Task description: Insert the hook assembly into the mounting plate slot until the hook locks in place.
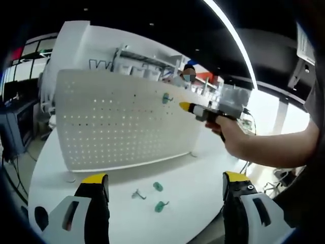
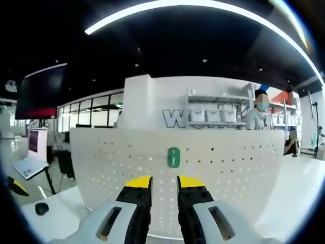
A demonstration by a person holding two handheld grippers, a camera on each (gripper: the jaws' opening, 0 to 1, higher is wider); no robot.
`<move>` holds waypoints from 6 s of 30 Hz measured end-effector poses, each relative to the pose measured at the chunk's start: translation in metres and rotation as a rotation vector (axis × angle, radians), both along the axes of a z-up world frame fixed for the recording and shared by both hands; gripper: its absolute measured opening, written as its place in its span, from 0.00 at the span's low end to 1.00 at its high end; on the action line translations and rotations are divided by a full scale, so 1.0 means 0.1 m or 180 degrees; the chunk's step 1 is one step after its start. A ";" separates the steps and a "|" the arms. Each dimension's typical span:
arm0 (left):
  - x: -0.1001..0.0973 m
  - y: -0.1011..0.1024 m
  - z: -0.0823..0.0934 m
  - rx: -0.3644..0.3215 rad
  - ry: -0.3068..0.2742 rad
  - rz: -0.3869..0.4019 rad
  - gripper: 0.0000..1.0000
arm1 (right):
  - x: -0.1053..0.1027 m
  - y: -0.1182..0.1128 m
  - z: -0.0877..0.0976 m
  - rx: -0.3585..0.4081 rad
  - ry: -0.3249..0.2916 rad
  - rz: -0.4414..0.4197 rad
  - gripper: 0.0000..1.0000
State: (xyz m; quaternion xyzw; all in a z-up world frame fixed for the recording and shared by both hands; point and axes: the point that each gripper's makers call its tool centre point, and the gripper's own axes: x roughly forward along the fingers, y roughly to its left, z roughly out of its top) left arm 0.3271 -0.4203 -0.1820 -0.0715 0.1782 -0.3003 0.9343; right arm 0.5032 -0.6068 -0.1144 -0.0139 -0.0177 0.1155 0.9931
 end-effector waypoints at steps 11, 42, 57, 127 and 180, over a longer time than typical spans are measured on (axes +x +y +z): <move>-0.10 -0.10 0.01 -0.0002 -0.0022 -0.0052 0.95 | -0.37 -0.05 -0.38 -0.0055 0.0299 0.0136 0.19; -0.17 -0.06 -0.21 0.0170 0.0058 -0.0045 0.91 | -1.57 -0.28 -0.97 -0.0187 0.0822 0.0484 0.21; 0.12 0.09 -0.54 0.0425 0.0070 -0.0109 0.82 | -2.06 -0.06 -1.10 -0.0254 0.1018 0.0818 0.22; 1.31 -0.30 -2.31 0.1665 0.0976 -0.1136 0.24 | -1.81 -0.16 -1.67 -0.0151 0.1681 0.0873 0.21; 1.15 -0.31 -2.22 0.1753 0.1228 -0.1357 0.02 | -1.79 -0.04 -1.70 -0.0147 0.1727 0.0974 0.21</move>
